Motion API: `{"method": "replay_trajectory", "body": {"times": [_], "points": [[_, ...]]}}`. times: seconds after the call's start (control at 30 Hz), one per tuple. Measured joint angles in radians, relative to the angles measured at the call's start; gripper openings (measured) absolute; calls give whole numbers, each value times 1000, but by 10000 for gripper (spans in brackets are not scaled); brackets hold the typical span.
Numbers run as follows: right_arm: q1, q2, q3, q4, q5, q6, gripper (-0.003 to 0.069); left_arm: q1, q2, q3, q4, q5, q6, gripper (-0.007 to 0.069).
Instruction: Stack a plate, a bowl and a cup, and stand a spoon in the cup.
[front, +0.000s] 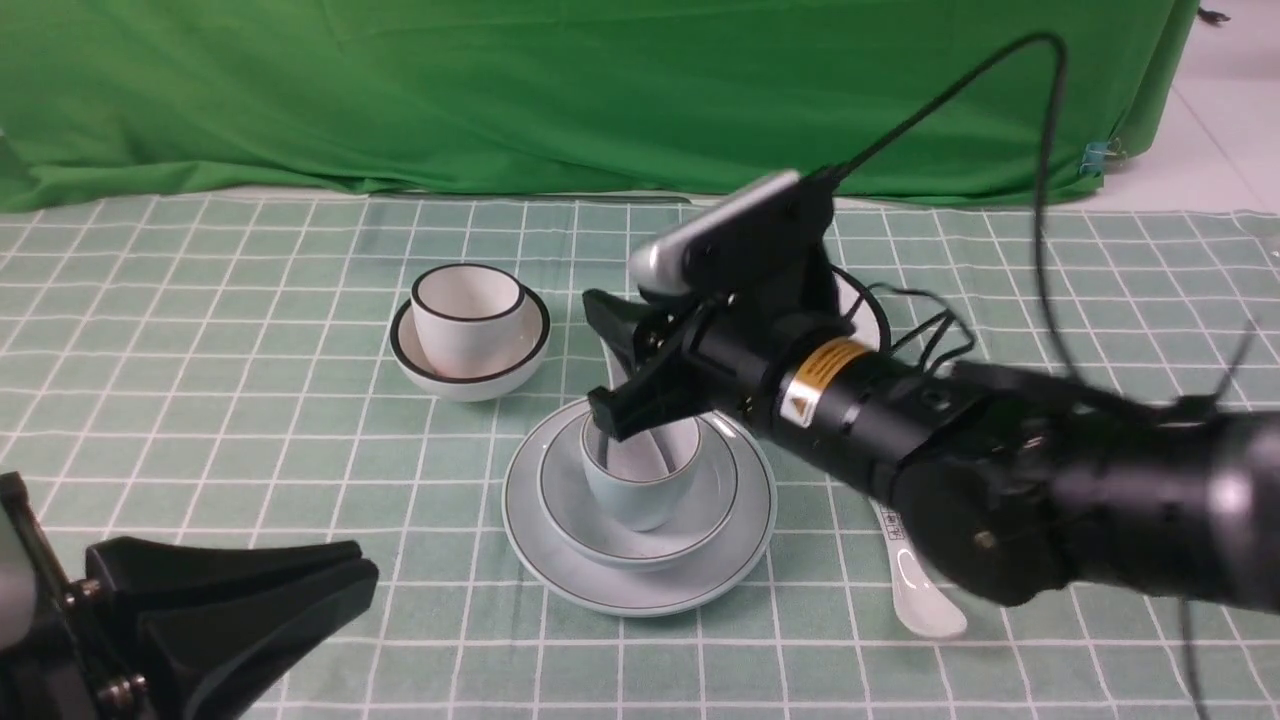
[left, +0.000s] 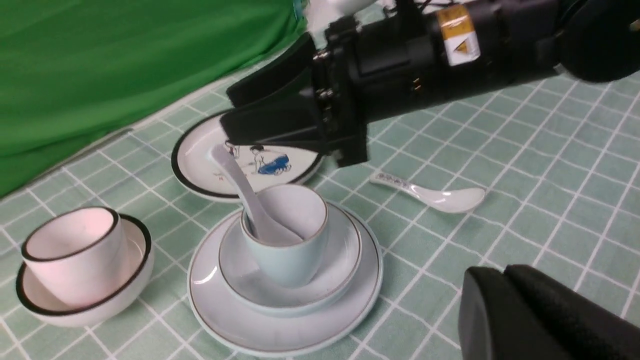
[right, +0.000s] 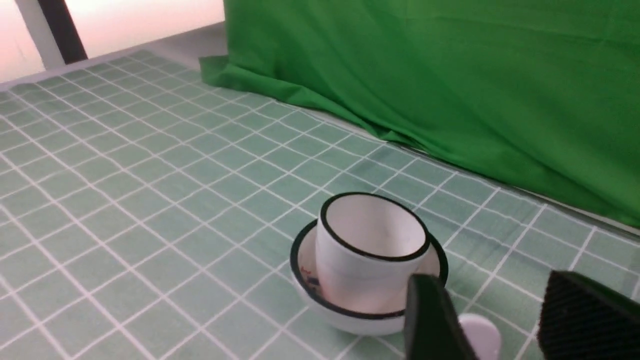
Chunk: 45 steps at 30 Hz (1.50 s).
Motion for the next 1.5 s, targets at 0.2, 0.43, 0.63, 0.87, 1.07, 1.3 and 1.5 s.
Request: {"method": "replay_trajectory", "body": {"times": [0.2, 0.43, 0.63, 0.87, 1.07, 1.3, 1.5], "points": [[5, -284, 0, 1, 502, 0, 347, 0, -56, 0, -4, -40, -11, 10], [7, -549, 46, 2, 962, 20, 177, 0, -230, 82, -5, -102, -13, 10], [7, -760, 189, 5, 1100, 76, 22, 0, -295, 231, -5, -205, -13, 10], [7, -864, 229, 5, 1118, 76, 27, 0, -295, 347, -5, -210, -13, 10], [7, -877, 230, 5, 1118, 76, 35, 0, -295, 417, -5, -209, -13, 10], [-193, -1059, 336, -35, 1093, -32, 16, 0, -296, 486, -5, -210, -13, 10], [-566, -1420, 684, 88, 899, -209, 16, 0, -297, 527, -5, -210, -13, 11]]}}
